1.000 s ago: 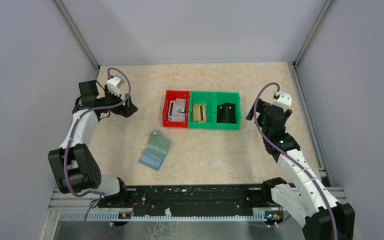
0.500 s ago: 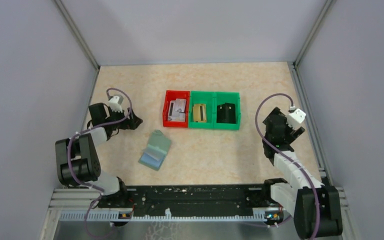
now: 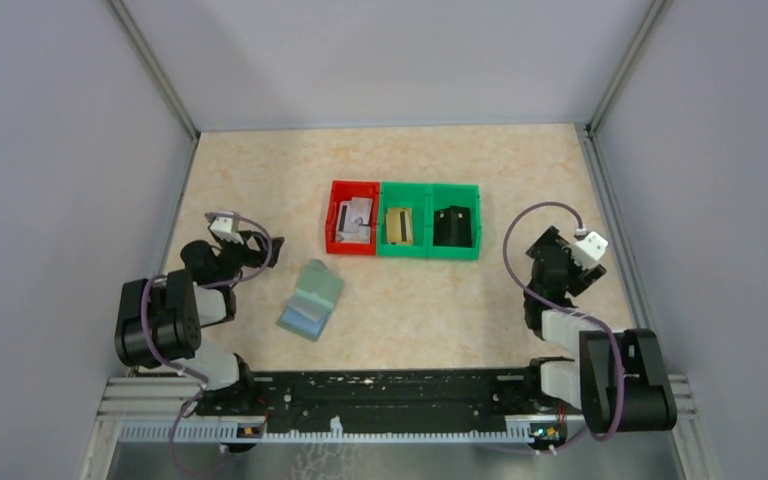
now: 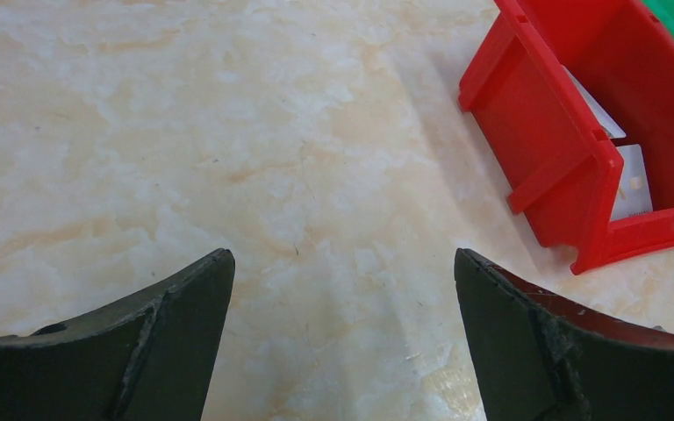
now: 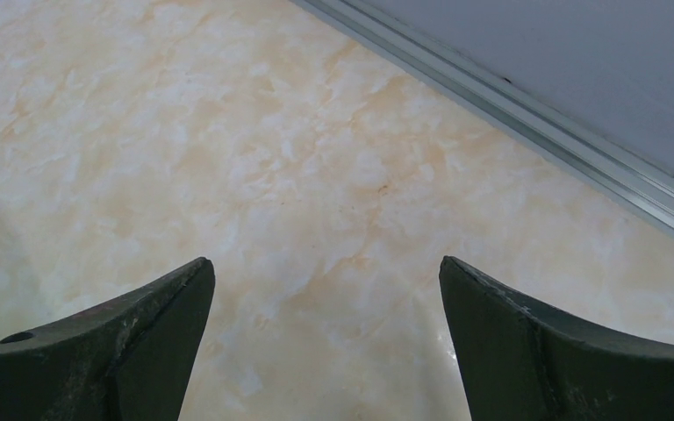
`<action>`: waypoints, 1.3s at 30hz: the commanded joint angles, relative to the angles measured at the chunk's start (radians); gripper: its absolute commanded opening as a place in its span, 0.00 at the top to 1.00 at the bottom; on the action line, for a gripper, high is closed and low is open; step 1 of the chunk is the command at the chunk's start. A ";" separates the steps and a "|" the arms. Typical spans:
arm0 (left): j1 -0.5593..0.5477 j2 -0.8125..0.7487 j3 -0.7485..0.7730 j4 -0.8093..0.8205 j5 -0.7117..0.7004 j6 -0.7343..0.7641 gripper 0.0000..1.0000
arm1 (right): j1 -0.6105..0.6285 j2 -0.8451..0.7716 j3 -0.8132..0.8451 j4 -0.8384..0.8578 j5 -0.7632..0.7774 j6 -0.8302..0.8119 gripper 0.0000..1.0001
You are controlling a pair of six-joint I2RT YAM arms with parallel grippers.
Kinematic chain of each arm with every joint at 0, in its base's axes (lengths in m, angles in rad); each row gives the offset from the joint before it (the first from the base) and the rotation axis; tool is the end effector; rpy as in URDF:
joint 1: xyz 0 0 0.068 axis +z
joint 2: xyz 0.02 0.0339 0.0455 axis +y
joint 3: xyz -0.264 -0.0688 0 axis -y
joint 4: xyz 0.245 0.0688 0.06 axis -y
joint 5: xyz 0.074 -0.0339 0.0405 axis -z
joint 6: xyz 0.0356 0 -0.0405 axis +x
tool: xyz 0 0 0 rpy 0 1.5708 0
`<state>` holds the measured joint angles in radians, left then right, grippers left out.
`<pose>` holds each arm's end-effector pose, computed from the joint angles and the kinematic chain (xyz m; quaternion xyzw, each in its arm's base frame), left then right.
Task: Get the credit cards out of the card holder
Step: Reset both arms
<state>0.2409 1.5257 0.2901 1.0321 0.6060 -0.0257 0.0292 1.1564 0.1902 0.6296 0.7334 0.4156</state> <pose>0.2442 0.0391 0.1447 0.0885 0.7584 -0.1653 0.6242 0.1978 -0.0181 0.1545 0.3498 0.7073 -0.1661 0.5914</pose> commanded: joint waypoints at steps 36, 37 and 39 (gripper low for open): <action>-0.206 0.046 -0.012 0.136 -0.374 0.095 0.01 | 0.052 0.307 -0.022 0.630 -0.334 -0.360 0.01; -0.206 0.046 -0.010 0.132 -0.375 0.095 0.01 | 0.052 0.306 -0.022 0.630 -0.334 -0.360 0.01; -0.213 0.050 -0.002 0.119 -0.389 0.099 0.01 | 0.051 0.306 -0.022 0.630 -0.335 -0.360 0.01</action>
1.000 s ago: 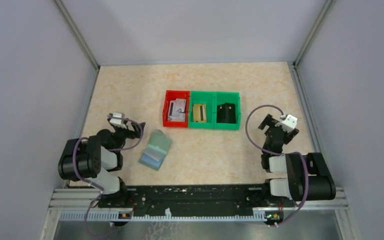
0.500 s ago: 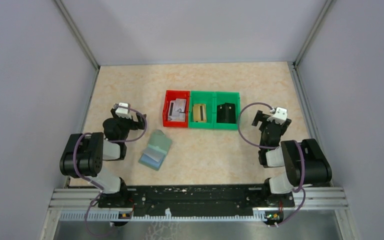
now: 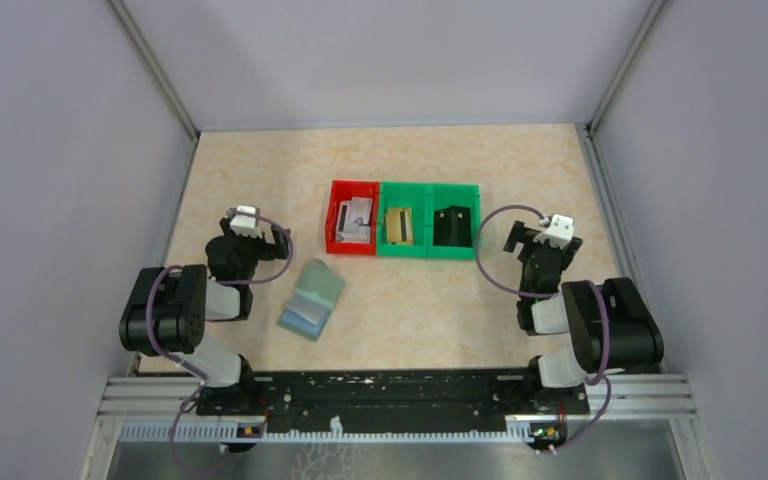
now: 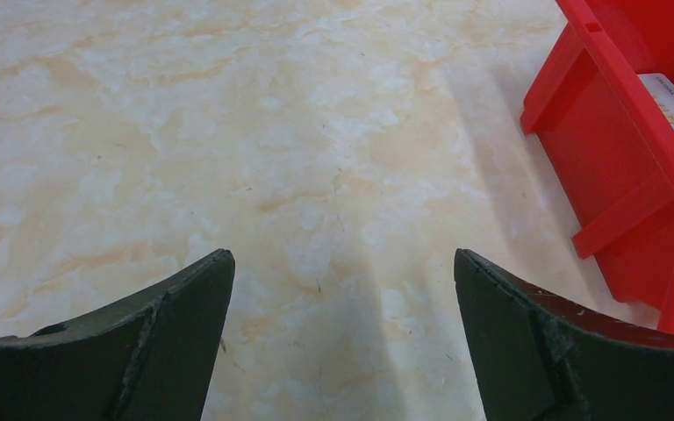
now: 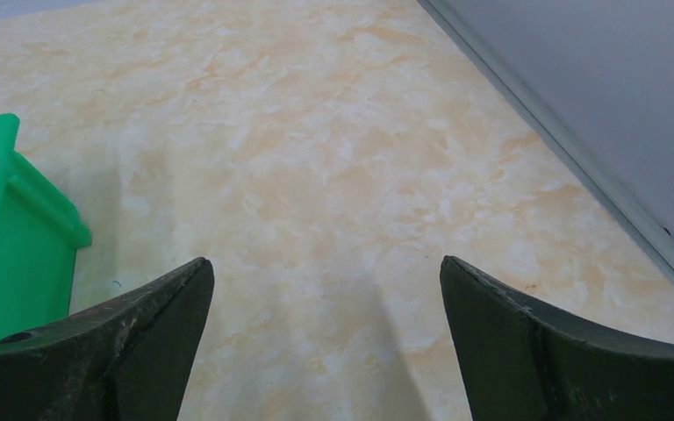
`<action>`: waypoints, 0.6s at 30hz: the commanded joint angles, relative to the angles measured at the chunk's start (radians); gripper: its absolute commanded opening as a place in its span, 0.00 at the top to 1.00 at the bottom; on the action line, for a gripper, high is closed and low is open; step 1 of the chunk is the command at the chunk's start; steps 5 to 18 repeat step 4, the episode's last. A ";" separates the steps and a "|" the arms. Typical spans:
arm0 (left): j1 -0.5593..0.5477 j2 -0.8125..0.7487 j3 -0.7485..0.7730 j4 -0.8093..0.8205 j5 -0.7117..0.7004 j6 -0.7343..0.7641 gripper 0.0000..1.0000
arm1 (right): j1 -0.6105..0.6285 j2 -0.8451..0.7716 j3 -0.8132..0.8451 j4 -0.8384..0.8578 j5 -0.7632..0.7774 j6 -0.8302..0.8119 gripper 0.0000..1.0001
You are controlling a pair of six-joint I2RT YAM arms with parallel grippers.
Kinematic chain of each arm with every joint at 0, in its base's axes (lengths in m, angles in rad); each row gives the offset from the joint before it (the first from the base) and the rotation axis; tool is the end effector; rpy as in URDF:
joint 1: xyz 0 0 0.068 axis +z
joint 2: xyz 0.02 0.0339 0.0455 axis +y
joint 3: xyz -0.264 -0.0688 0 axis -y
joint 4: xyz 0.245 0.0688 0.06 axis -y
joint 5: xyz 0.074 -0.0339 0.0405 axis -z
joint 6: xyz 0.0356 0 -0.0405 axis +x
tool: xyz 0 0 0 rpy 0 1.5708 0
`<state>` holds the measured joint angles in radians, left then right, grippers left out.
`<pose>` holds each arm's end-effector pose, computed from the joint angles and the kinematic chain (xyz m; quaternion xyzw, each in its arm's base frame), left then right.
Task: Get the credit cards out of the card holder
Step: Reset both arms
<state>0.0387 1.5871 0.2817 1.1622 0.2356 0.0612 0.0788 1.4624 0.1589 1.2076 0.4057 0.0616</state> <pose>0.2541 0.0015 0.1413 0.0854 0.7497 -0.0563 0.6538 0.2207 0.0033 0.1453 0.1292 0.7261 -0.1026 0.6675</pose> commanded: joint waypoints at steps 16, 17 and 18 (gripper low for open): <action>-0.025 -0.015 0.006 -0.014 -0.047 0.018 0.01 | 0.002 0.001 0.009 0.052 -0.006 -0.006 0.01; -0.025 -0.015 0.006 -0.014 -0.047 0.018 0.01 | 0.002 0.001 0.009 0.052 -0.006 -0.006 0.01; -0.025 -0.015 0.006 -0.014 -0.047 0.018 0.01 | 0.002 0.001 0.009 0.052 -0.006 -0.006 0.01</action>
